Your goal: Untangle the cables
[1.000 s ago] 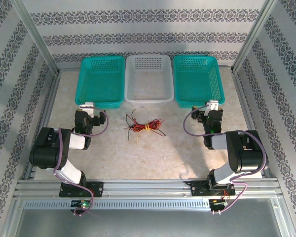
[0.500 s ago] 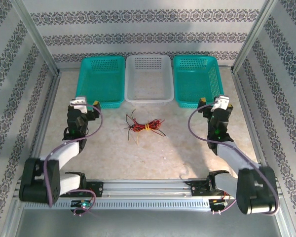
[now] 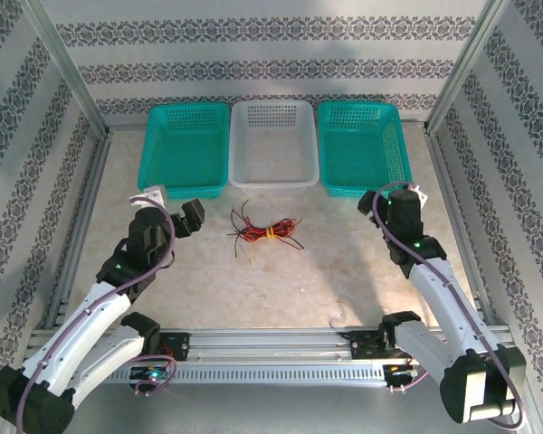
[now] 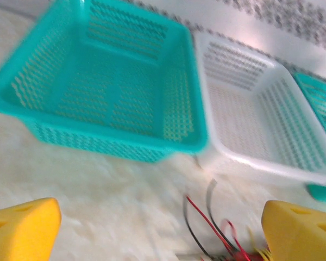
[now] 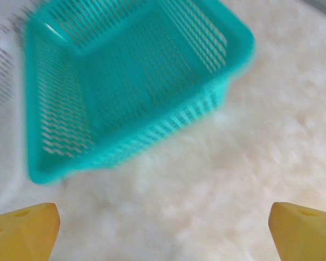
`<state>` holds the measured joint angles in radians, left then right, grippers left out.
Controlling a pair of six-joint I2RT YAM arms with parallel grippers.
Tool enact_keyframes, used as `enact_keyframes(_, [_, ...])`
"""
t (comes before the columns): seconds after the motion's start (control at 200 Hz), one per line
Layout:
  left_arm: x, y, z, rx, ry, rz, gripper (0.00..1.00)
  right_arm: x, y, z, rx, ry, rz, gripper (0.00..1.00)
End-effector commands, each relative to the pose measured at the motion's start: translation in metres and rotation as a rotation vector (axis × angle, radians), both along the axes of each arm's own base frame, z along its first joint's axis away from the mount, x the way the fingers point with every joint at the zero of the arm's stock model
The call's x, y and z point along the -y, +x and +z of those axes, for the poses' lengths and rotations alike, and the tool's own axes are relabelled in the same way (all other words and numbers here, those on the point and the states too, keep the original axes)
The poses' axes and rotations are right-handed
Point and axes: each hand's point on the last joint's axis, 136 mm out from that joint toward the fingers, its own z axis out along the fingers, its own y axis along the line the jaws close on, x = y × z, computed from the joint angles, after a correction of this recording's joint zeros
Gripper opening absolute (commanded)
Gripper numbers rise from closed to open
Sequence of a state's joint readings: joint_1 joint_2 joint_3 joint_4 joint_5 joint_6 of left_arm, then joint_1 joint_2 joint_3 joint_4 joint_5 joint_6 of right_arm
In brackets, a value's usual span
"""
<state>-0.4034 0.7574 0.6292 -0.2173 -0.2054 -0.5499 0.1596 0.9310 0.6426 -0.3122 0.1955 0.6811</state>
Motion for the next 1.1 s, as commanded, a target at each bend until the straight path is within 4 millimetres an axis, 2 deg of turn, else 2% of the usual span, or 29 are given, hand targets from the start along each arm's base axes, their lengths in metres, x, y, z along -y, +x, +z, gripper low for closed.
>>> enact_keyframes(0.0, [0.013,-0.027,-0.029,-0.217,-0.079,-0.036,0.94,-0.073,-0.014,0.001,-0.067,-0.030,0.241,0.98])
enact_keyframes(0.06, [0.017,-0.028,-0.023,-0.220,-0.113,-0.041,0.94,-0.111,-0.022,0.013,-0.050,-0.135,0.352,0.98])
enact_keyframes(0.105, [0.021,-0.027,-0.017,-0.203,-0.143,-0.052,0.93,-0.143,-0.026,0.017,-0.039,-0.094,0.467,0.98])
enact_keyframes(0.145, [0.026,-0.024,-0.010,-0.181,-0.177,-0.069,0.92,-0.159,-0.026,0.016,-0.064,-0.020,0.500,0.98])
enact_keyframes(0.23, [0.036,-0.019,0.001,-0.157,-0.235,-0.095,0.89,-0.192,-0.020,0.006,-0.132,0.102,0.552,0.96])
enact_keyframes(0.305, [0.040,-0.017,0.003,-0.169,-0.269,-0.096,0.87,-0.219,-0.015,-0.011,-0.218,0.111,0.617,0.86])
enact_keyframes(0.355, [0.042,-0.018,0.004,-0.180,-0.289,-0.098,0.86,-0.228,-0.010,-0.024,-0.254,0.114,0.616,0.80])
enact_keyframes(0.43, [0.045,-0.020,0.002,-0.197,-0.315,-0.105,0.86,-0.236,0.000,-0.041,-0.275,0.165,0.593,0.66])
enact_keyframes(0.465, [0.046,-0.021,0.000,-0.206,-0.321,-0.105,0.86,-0.237,0.005,-0.046,-0.286,0.185,0.579,0.63])
enact_keyframes(0.615, [0.047,-0.026,-0.009,-0.234,-0.338,-0.108,0.86,-0.245,0.016,-0.066,-0.327,0.214,0.569,0.64])
enact_keyframes(0.72, [0.058,-0.026,-0.013,-0.236,-0.357,-0.158,0.69,-0.248,0.021,-0.081,-0.358,0.216,0.563,0.65])
enact_keyframes(0.815, [0.060,-0.027,-0.018,-0.251,-0.356,-0.149,0.67,-0.246,0.028,-0.093,-0.378,0.249,0.540,0.64])
enact_keyframes(0.889, [0.060,-0.028,-0.019,-0.244,-0.372,-0.143,0.67,-0.247,0.031,-0.101,-0.402,0.269,0.534,0.58])
enact_keyframes(0.944, [0.058,-0.027,-0.018,-0.227,-0.385,-0.134,0.68,-0.248,0.032,-0.106,-0.416,0.270,0.534,0.51])
enact_keyframes(1.044, [0.058,-0.028,-0.018,-0.226,-0.387,-0.135,0.77,-0.250,0.029,-0.112,-0.432,0.283,0.540,0.31])
enact_keyframes(1.094, [0.062,-0.028,-0.019,-0.242,-0.373,-0.156,0.79,-0.250,0.029,-0.110,-0.423,0.286,0.544,0.19])
